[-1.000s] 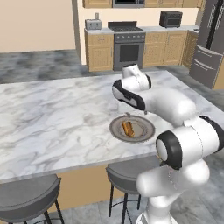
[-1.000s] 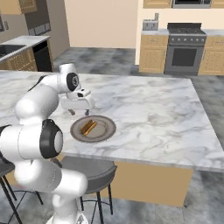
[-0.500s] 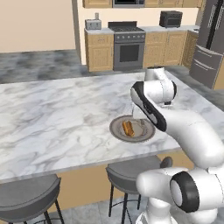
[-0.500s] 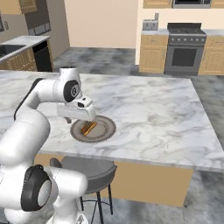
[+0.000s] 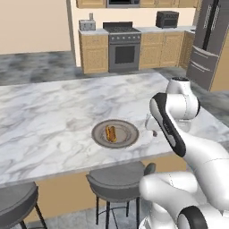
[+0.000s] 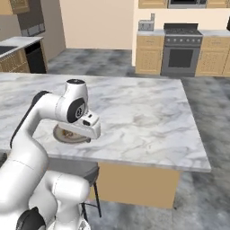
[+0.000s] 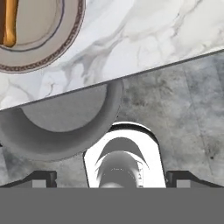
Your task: Move the hot dog bun to the plate on the dining table and place the condiment next to that plate. Then navigate to the fridge and take the sausage and place it on the plate as well.
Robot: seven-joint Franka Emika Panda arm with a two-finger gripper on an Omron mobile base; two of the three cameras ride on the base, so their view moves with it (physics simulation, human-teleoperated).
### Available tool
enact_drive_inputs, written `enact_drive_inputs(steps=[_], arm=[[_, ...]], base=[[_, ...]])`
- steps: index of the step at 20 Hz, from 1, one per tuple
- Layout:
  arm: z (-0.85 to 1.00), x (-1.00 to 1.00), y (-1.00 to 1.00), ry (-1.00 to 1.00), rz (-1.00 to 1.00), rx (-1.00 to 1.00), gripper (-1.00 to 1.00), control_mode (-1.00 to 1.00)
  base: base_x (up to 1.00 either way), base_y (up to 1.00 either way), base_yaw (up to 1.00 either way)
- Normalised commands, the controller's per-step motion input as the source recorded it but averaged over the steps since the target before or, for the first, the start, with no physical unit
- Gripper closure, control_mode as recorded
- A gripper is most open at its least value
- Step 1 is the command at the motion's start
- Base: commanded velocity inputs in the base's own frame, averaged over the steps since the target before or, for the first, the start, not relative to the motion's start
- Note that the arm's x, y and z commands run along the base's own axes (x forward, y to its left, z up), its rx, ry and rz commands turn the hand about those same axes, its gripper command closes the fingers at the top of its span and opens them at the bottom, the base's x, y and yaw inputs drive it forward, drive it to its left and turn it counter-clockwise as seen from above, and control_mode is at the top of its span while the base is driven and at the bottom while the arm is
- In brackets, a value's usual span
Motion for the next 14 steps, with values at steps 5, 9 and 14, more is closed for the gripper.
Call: enact_drive_inputs(steps=[5,9,14], arm=[[0.00,0.00,0.00,0.00,0.00,0.00,-1.00,1.00],[0.00,0.00,0.00,0.00,0.00,0.00,-1.00,1.00],[0.00,0.00,0.00,0.00,0.00,0.00,-1.00,1.00]], base=[[0.00,-1.00,-0.17],[0.00,-1.00,-0.20],[0.01,-1.00,-0.18]])
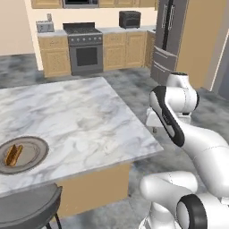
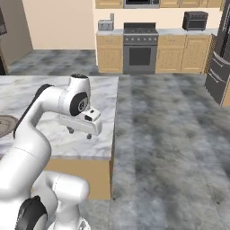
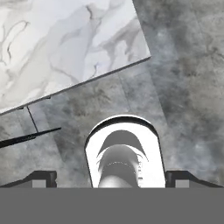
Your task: Move the hot dog bun to the plate on the dining table and place the condiment next to that plate. Then navigate to the fridge and take the sausage and place it on the plate as well.
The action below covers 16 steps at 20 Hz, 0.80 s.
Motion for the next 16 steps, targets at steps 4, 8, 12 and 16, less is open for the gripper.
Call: enact_drive_inputs(steps=[4,8,12,16], arm=[[0.00,0.00,0.00,0.00,0.00,0.00,-1.00,1.00],[0.00,0.00,0.00,0.00,0.00,0.00,-1.00,1.00],[0.00,0.00,0.00,0.00,0.00,0.00,-1.00,1.00],[0.00,0.00,0.00,0.00,0.00,0.00,-1.00,1.00]], base=[[0.13,-1.00,-0.14],[0.34,-1.00,-0.05],[0.62,-1.00,0.05],[0.96,-1.00,0.22]])
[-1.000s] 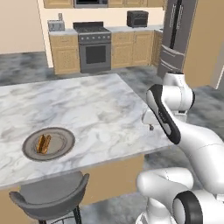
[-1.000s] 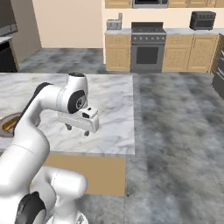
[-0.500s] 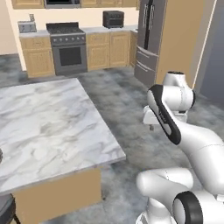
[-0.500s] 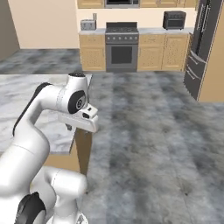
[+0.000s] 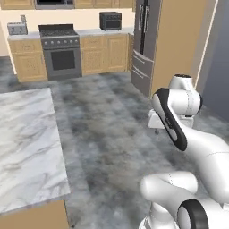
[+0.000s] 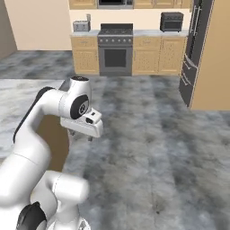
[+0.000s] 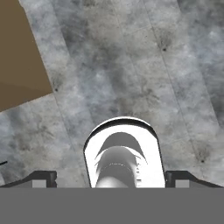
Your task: Move the hot dog bun to the plate on the dining table and place the condiment next to that plate. Then navigate to the fridge and take the sausage and place it on the plate as well.
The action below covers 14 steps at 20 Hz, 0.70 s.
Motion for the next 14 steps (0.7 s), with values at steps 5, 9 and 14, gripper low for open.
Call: enact_drive_inputs(steps=[5,9,14], arm=[[0.00,0.00,0.00,0.00,0.00,0.00,-1.00,1.00],[0.00,0.00,0.00,0.00,0.00,0.00,-1.00,1.00],[0.00,0.00,0.00,0.00,0.00,0.00,-1.00,1.00]], base=[[1.00,-0.94,0.27],[1.00,-0.73,0.25],[1.00,-0.38,0.13]])
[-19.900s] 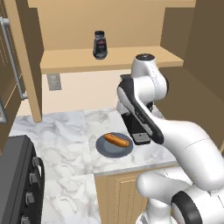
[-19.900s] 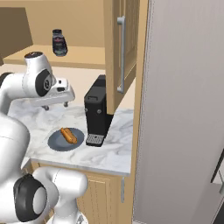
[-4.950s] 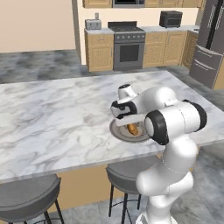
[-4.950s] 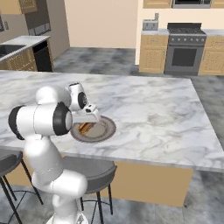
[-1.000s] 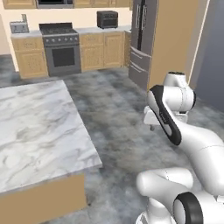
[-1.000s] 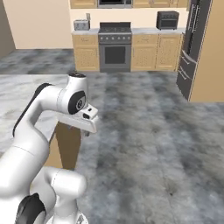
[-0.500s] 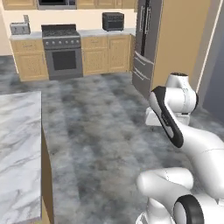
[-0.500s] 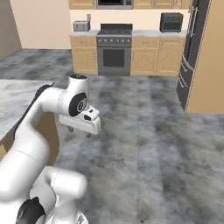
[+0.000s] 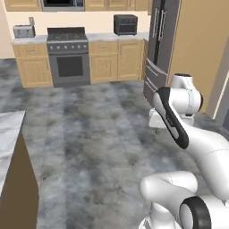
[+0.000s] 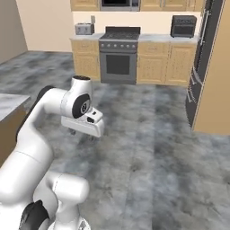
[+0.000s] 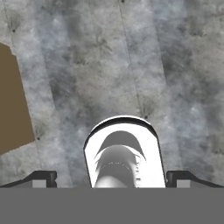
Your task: Move the hot dog bun to the plate on the dining table and place the condiment next to that plate. Then navigate to the fridge and take the sausage and place it on the plate as well.
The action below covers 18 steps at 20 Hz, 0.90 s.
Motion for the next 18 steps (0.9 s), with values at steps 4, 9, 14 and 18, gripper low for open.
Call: enact_drive_inputs(steps=[4,9,14,18], arm=[[0.00,0.00,0.00,0.00,0.00,0.00,-1.00,1.00],[0.00,0.00,0.00,0.00,0.00,0.00,-1.00,1.00],[0.00,0.00,0.00,0.00,0.00,0.00,-1.00,1.00],[0.00,0.00,0.00,0.00,0.00,0.00,-1.00,1.00]], base=[[1.00,-0.05,0.00],[1.00,0.00,-0.02],[1.00,0.00,-0.04],[1.00,0.00,-0.05]])
